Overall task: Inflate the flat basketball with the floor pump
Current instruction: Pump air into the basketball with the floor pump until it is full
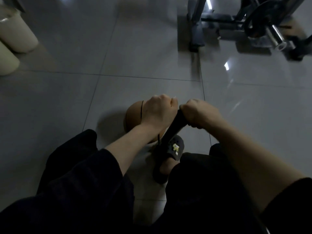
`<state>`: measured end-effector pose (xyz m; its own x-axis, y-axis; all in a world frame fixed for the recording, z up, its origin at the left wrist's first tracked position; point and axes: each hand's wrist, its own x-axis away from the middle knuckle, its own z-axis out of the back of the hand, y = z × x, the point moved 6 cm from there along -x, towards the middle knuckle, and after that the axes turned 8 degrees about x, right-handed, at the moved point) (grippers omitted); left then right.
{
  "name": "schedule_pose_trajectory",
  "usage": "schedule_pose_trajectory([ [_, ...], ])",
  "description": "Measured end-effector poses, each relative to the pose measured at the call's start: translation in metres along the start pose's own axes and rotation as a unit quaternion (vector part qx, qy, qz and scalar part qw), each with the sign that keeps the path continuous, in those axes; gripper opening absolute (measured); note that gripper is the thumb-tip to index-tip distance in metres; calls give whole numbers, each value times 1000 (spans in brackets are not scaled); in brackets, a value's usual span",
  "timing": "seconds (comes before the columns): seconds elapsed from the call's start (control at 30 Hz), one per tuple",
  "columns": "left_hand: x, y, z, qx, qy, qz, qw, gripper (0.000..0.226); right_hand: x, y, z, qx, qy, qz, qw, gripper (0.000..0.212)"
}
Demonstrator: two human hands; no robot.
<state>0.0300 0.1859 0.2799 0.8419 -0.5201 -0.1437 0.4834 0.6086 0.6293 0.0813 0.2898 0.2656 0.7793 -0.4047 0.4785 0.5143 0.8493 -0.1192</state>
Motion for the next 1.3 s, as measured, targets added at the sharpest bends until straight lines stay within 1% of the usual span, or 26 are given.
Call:
schedule_pose_trajectory([
  [0.03,4,-7,-8,-8,6,3,1000,45,-2,-1,-10,19,24,4,1000,31],
  [0.1,16,-27,-30,-1,4,23,1000,46,-7,-2,-37,42,41,17,998,30],
  [0.17,22,-48,-52,18,-16,42,999,49,-15,-6,-60,64,35,38,997,34],
  [0.23,25,-63,-67,35,-34,54,997,50,-26,-5,-73,58,26,39,997,35],
  [0.33,18,-80,-92,48,-53,58,996,50,-51,-1,-89,57,2,44,997,36],
  [0.43,13,-96,-112,57,-72,59,994,49,-70,2,-105,70,-4,53,996,34],
  [0.6,11,-128,-132,67,-64,83,992,52,-96,-5,-127,59,-6,59,996,39],
  [0.77,11,-138,-139,64,-63,87,992,48,-103,-7,-136,46,-1,48,998,41],
  [0.87,11,-133,-136,48,-87,101,990,50,-98,-7,-132,53,-4,41,998,39],
  [0.93,14,-125,-134,39,-111,109,987,48,-91,-5,-135,73,-22,37,996,35],
  [0.97,19,-116,-126,36,-123,103,986,48,-80,-4,-134,83,-34,34,995,34],
  [1.07,34,-92,-119,32,-171,77,982,48,-51,8,-134,64,-87,15,994,32],
  [1.1,36,-85,-113,30,-170,70,983,47,-44,11,-130,58,-93,16,994,31],
  [1.17,34,-66,-93,23,-134,53,989,47,-33,15,-116,54,-84,26,995,29],
  [1.3,13,-24,-46,-4,-67,21,998,44,-22,13,-61,30,-58,29,997,32],
])
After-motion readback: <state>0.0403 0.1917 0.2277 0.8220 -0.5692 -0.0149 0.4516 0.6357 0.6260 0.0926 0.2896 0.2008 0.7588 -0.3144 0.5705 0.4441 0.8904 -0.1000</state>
